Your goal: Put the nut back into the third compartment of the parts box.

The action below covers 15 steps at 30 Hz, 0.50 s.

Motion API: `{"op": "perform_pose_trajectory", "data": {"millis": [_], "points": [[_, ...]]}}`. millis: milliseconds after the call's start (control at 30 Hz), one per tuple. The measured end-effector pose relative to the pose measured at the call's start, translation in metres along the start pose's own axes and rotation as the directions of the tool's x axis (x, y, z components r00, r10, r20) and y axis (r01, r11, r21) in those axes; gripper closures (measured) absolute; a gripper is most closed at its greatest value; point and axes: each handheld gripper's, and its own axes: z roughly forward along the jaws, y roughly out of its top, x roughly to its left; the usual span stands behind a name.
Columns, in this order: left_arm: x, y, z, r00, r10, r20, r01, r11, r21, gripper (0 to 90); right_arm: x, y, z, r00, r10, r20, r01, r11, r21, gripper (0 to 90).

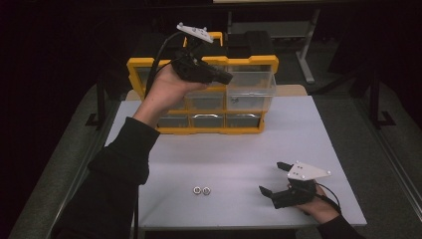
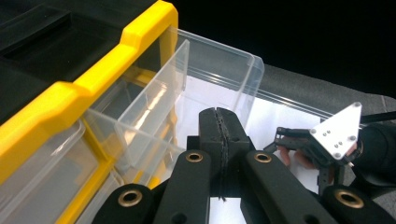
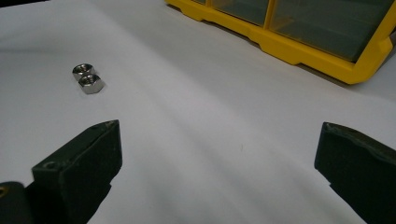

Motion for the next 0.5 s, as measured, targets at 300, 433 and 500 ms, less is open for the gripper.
{"op": "perform_pose_trajectory", "data": {"millis": [300,433,500], "points": [[-0.002,-0.019,-0.011,0.9999,0.012,0.001,-0.012,0.9999,0.007,89.6,0.0,0.0,0.001,1.0,-0.002,0.001,0.002,1.0,0.002,0.4],[-0.005,-0.028,-0.011,0.9999,0.009,0.01,-0.009,0.9999,0.006,89.4,0.0,0.0,0.001,1.0,-0.001,0.002,0.001,1.0,0.002,0.4],[-0.006,-0.032,-0.011,0.9999,0.011,0.009,-0.011,0.9999,0.012,85.9,0.0,0.0,0.001,1.0,-0.002,0.002,0.002,1.0,0.002,0.4]]}}
